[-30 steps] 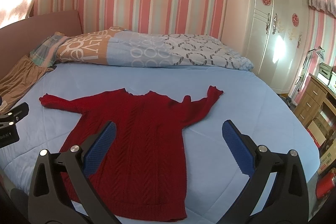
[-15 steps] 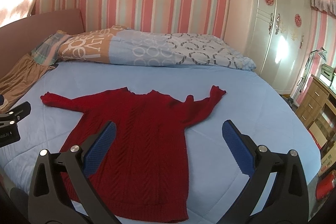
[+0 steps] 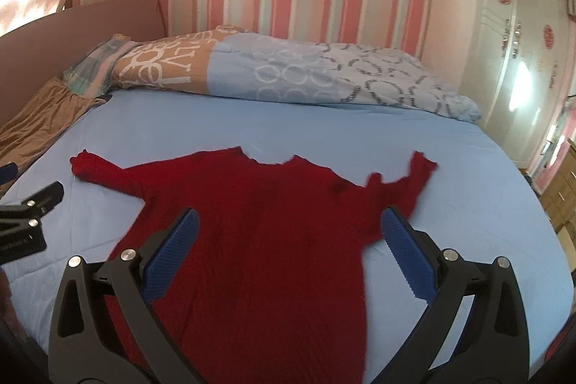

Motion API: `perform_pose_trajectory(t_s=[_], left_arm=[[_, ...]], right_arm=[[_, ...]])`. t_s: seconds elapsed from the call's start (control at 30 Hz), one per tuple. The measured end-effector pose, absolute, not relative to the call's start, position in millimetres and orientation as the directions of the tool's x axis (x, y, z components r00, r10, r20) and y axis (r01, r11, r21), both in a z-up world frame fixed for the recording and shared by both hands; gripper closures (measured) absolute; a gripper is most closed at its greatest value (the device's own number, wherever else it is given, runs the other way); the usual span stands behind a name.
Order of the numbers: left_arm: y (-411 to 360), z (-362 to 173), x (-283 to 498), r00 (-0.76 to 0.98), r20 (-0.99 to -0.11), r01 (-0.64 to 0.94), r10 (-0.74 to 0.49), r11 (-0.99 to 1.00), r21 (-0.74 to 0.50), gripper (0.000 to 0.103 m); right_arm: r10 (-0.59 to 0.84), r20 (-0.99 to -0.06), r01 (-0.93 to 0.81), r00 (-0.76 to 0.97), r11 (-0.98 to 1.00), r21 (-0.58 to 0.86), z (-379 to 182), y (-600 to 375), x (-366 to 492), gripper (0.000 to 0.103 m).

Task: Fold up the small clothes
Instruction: 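Move the left gripper down to the sweater sleeve nearest it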

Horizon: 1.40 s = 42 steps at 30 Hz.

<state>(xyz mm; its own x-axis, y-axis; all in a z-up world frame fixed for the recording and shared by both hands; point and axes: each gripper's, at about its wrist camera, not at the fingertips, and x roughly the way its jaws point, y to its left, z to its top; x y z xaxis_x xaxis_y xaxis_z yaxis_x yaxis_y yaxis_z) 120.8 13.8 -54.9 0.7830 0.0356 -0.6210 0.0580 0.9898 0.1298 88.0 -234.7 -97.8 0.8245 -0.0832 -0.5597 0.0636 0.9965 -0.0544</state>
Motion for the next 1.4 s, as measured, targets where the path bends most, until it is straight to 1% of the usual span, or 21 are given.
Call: perform_pose_trajectory(t_s=[0.1, 0.27, 0.43, 0.6, 0.67, 0.8, 0.87, 0.97, 1.03, 1.13, 1.17, 1.27, 1.4], left_arm=[[20.2, -55.2, 141.9, 0.774, -0.630, 0.045, 0.068, 0.986, 0.162, 0.002], [44.4, -37.8, 185.8, 0.678, -0.726, 0.023, 0.112, 0.985, 0.173, 0.002], [72.6, -12.1, 215.8, 0.616, -0.779, 0.010, 0.113, 0.988, 0.152, 0.002], [100.0, -2.4, 243.0, 0.587, -0.799, -0.016, 0.128, 0.989, 0.147, 0.002], [114.6, -0.5, 255.7, 0.593, -0.794, -0.032, 0.133, 0.989, 0.141, 0.002], [133.4, -5.3, 272.1, 0.607, -0.787, -0.020, 0.112, 0.992, 0.125, 0.002], [145.1, -14.8, 285.1, 0.593, -0.799, -0.015, 0.102, 0.993, 0.116, 0.002], [159.6, -29.7, 302.5, 0.587, -0.797, -0.056, 0.141, 0.989, 0.134, 0.002], [167.0, -38.0, 312.4, 0.611, -0.777, -0.066, 0.153, 0.988, 0.142, 0.002], [168.7, -48.4, 323.7, 0.666, -0.724, -0.061, 0.181, 0.980, 0.189, 0.002], [168.7, -52.4, 328.4, 0.670, -0.718, -0.056, 0.187, 0.978, 0.203, 0.002], [170.1, -71.8, 346.4, 0.636, -0.747, -0.044, 0.191, 0.976, 0.213, 0.002], [185.9, -102.1, 367.1, 0.572, -0.807, -0.035, 0.148, 0.987, 0.156, 0.002]], right_arm=[[-0.079, -0.577, 0.040, 0.813, 0.996, -0.080, -87.9, -222.0, 123.4, 0.003], [-0.062, -0.621, 0.007, 0.782, 0.996, -0.090, -60.3, -201.3, 162.4, 0.003], [-0.053, -0.658, -0.015, 0.751, 0.995, -0.098, -31.3, -179.1, 189.1, 0.003], [-0.040, -0.673, -0.029, 0.738, 0.995, -0.091, -16.9, -158.6, 216.9, 0.003], [-0.035, -0.674, -0.035, 0.737, 0.995, -0.090, -16.7, -150.7, 230.6, 0.003], [-0.033, -0.679, -0.048, 0.734, 0.994, -0.100, -28.0, -138.3, 256.4, 0.003], [-0.042, -0.686, -0.041, 0.726, 0.994, -0.105, -34.4, -134.6, 268.0, 0.003], [-0.058, -0.704, -0.017, 0.708, 0.995, -0.099, -46.3, -130.5, 289.4, 0.003], [-0.066, -0.713, -0.005, 0.699, 0.995, -0.097, -55.8, -128.3, 302.7, 0.003], [-0.089, -0.722, 0.007, 0.686, 0.993, -0.115, -73.5, -125.2, 321.1, 0.003], [-0.097, -0.727, 0.015, 0.680, 0.993, -0.119, -80.1, -125.1, 327.1, 0.003], [-0.122, -0.743, 0.045, 0.659, 0.991, -0.123, -101.1, -129.4, 342.7, 0.003], [-0.157, -0.753, 0.084, 0.638, 0.987, -0.136, -129.0, -138.6, 359.6, 0.003]])
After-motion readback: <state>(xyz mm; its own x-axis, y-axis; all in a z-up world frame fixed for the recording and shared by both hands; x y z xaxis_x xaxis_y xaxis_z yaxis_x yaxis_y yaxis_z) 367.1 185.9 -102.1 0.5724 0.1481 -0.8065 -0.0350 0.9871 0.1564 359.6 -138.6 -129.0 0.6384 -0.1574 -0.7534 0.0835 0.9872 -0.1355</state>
